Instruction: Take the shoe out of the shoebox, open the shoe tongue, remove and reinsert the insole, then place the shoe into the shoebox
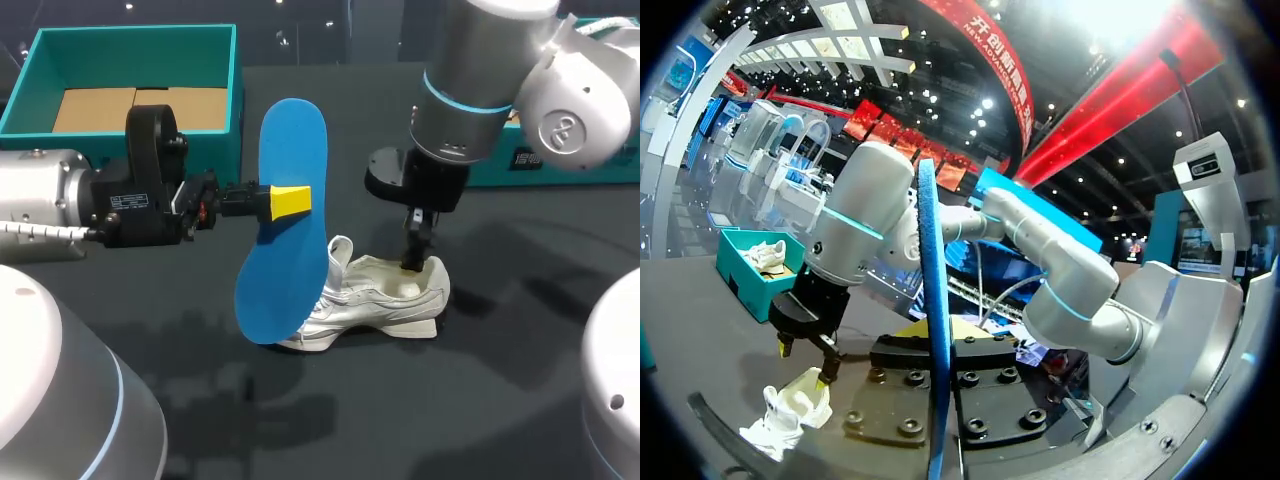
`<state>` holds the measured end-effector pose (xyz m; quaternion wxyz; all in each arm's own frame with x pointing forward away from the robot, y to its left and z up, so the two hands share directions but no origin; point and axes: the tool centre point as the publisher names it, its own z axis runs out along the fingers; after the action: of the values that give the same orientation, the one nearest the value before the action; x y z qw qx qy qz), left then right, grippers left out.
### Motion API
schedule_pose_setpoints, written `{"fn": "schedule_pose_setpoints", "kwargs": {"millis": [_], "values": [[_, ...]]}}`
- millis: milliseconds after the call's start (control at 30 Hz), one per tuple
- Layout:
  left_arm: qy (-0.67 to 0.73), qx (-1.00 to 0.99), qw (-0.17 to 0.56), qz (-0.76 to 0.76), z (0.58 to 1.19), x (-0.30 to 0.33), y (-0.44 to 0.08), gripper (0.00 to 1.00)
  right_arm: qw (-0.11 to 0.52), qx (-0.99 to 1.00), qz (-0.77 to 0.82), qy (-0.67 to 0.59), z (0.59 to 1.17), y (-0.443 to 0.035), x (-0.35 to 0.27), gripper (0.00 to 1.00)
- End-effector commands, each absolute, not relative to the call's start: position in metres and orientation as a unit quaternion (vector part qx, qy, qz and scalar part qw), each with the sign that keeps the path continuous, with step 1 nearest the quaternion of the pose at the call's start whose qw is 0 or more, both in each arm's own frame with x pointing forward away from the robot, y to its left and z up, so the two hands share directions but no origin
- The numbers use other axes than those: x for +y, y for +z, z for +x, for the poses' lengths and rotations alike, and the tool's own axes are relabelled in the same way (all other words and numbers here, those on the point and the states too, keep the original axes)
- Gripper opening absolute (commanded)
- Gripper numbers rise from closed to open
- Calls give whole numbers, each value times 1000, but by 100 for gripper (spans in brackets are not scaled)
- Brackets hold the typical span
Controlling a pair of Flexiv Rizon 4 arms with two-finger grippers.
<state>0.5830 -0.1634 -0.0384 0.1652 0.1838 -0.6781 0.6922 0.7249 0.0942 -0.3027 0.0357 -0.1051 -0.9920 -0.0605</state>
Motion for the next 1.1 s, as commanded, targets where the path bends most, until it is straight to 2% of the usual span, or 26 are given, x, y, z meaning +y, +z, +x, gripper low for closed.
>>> {"fn": "schedule_pose_setpoints", "kwargs": {"millis": [33,267,867,967,1100], "values": [[693,-677,164,184,582,-165,-39,0,41,-993,-104,-24,730,-308,101,100],[693,-677,164,184,582,-165,-39,0,40,-993,-106,-24,733,-311,106,100],[693,-677,164,184,582,-165,-39,0,54,-993,-101,-37,748,-357,129,100],[693,-677,164,184,582,-165,-39,0,61,-992,-101,-38,749,-365,131,98],[693,-677,164,184,582,-165,-39,0,69,-992,-99,-37,749,-374,136,89]]}}
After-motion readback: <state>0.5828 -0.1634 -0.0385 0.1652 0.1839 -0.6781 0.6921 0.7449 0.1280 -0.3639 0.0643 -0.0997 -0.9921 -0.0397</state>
